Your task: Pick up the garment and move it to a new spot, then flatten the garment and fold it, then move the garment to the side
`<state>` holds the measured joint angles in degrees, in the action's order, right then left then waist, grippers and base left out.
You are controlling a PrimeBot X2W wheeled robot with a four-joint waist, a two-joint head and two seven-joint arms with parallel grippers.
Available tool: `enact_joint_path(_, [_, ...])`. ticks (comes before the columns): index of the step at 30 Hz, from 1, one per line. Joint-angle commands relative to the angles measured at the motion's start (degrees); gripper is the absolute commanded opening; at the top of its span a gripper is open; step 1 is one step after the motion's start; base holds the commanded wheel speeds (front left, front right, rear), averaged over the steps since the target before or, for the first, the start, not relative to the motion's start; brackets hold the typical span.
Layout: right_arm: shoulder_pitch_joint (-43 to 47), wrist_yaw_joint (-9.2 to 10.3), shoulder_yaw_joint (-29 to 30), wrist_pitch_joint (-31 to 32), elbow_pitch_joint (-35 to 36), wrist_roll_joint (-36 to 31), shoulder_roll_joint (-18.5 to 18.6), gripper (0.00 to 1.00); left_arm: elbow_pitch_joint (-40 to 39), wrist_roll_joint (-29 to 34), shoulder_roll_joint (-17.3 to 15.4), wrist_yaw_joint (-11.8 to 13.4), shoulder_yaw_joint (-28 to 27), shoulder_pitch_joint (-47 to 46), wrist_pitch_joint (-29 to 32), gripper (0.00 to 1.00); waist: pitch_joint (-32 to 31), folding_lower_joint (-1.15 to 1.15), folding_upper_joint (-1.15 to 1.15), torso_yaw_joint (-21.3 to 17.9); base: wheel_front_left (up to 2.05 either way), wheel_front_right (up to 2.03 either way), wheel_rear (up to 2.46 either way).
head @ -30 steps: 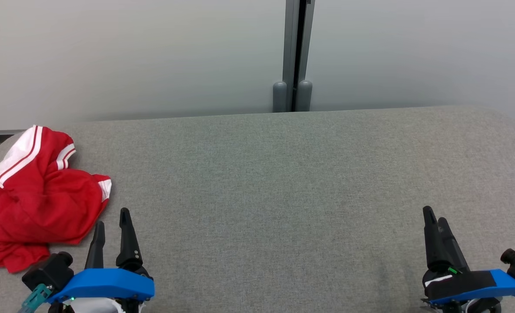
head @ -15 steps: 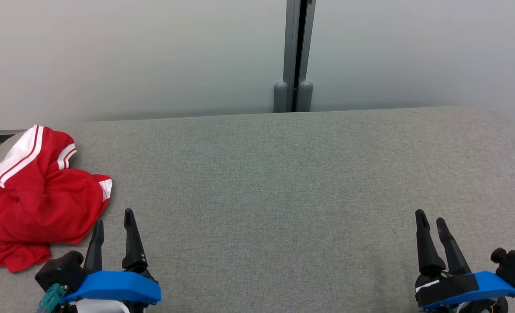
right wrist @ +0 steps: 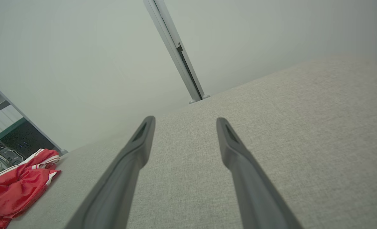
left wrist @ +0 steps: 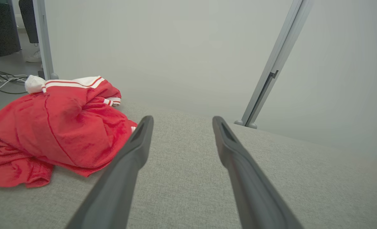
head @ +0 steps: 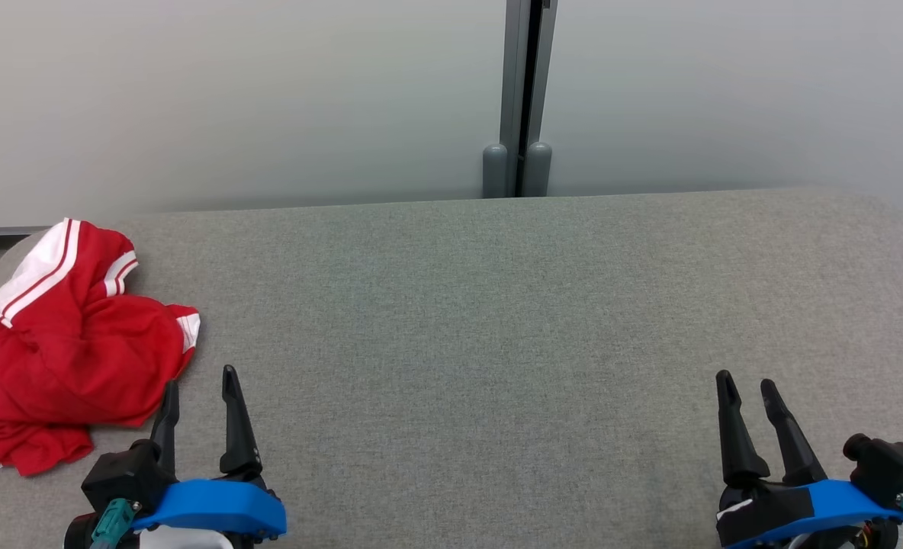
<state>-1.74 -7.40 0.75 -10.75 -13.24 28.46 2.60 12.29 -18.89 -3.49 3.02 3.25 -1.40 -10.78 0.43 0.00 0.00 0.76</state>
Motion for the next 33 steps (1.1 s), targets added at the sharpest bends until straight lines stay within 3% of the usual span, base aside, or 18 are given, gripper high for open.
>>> enact_joint_path(1, [0.5,-0.11,-0.1,-0.7,0.4,-1.7,0.4,1.0,-0.5,1.8,-0.5,0.3,0.3,-0.2,-0.6,1.0,0.0,0.0,0.0,0.0,0.0,0.0,0.0])
enact_joint_path(33, [0.8,-0.14,-1.8,-4.3,-1.0,-16.0,0.4,1.0,-0.2,11.9,0.4,1.2,0.0,0.9,-4.3,1.0,-0.1,0.0,0.0,0.3,0.0,0.0,0.0])
